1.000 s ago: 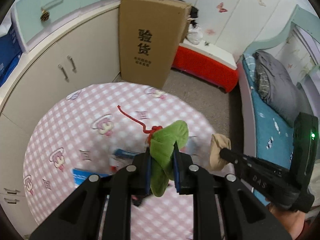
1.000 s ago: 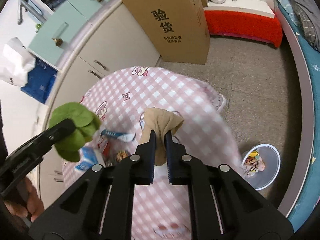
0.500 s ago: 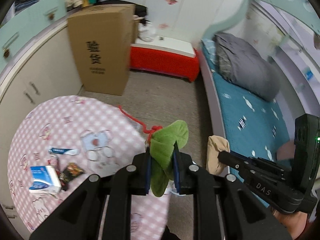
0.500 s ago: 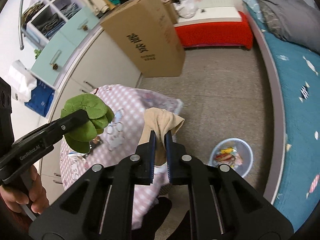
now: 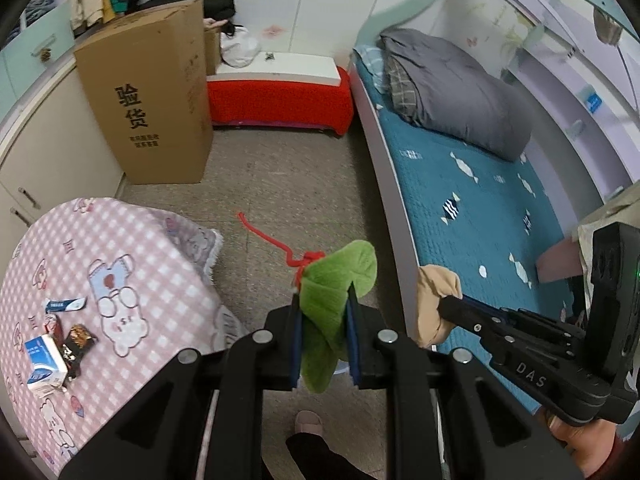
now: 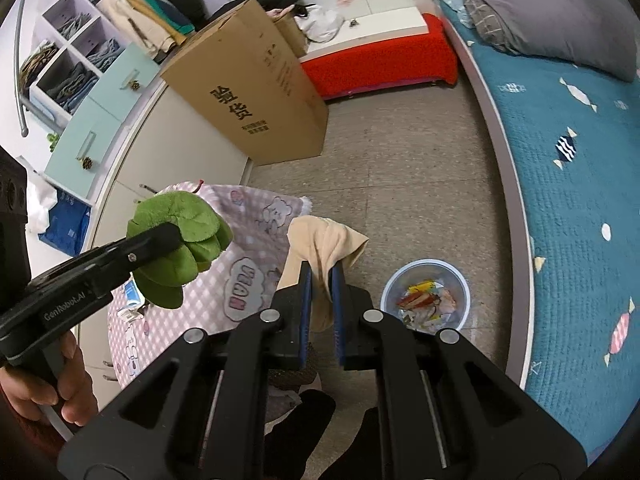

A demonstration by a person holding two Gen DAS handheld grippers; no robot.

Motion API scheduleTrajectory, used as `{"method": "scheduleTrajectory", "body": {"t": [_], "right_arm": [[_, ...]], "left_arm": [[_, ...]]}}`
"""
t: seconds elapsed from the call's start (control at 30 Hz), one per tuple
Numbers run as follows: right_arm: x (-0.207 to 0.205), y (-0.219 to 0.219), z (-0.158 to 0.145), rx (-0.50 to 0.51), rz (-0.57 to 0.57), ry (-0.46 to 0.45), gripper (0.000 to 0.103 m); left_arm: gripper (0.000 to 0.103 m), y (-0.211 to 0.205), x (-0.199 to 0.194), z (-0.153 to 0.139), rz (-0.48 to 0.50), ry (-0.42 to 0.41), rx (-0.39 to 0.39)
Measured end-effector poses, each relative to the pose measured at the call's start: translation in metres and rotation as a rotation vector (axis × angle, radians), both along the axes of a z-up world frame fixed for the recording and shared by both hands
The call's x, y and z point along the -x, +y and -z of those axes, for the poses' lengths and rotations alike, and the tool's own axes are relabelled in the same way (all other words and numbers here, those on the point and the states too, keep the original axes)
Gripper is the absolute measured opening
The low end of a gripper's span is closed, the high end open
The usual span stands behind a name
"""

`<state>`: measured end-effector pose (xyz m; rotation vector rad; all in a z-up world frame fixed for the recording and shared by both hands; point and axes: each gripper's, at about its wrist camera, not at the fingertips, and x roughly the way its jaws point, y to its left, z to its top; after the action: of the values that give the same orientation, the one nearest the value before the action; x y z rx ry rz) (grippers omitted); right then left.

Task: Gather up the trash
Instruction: 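Carry both over the bucket and open the right tool to drop the beige cloth, then open the left tool to drop the green item into the bucket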

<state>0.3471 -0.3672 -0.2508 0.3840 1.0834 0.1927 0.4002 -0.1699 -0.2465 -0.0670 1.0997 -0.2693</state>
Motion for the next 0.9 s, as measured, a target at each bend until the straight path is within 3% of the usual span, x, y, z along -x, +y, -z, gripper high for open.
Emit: {"method": "scheduleTrajectory", "body": {"t": [0.37, 0.5, 0.6, 0.9], "right_arm": [[0.005, -0.023, 0.004, 0.008, 0.051, 0.013, 0.011], [0.001, -0.026, 0.012, -0.024, 0.051, 0.027, 0.025], [-0.003, -0.027, 0.015, -0.002, 0.076, 0.042, 0.053], [-0.012, -0.031, 0.008, 0.025, 0.094, 0.028, 0.061]], "left_arm": [[0.017, -0.023, -0.010, 0.016, 0.035, 0.042, -0.002], [0.017, -0.027, -0.017, 0.025, 0.040, 0.068, -0.014], [0.017, -0.029, -0.022, 0.030, 0.048, 0.086, -0.026], [0.017, -0.038, -0.032, 0.037, 0.075, 0.112, -0.032]]}}
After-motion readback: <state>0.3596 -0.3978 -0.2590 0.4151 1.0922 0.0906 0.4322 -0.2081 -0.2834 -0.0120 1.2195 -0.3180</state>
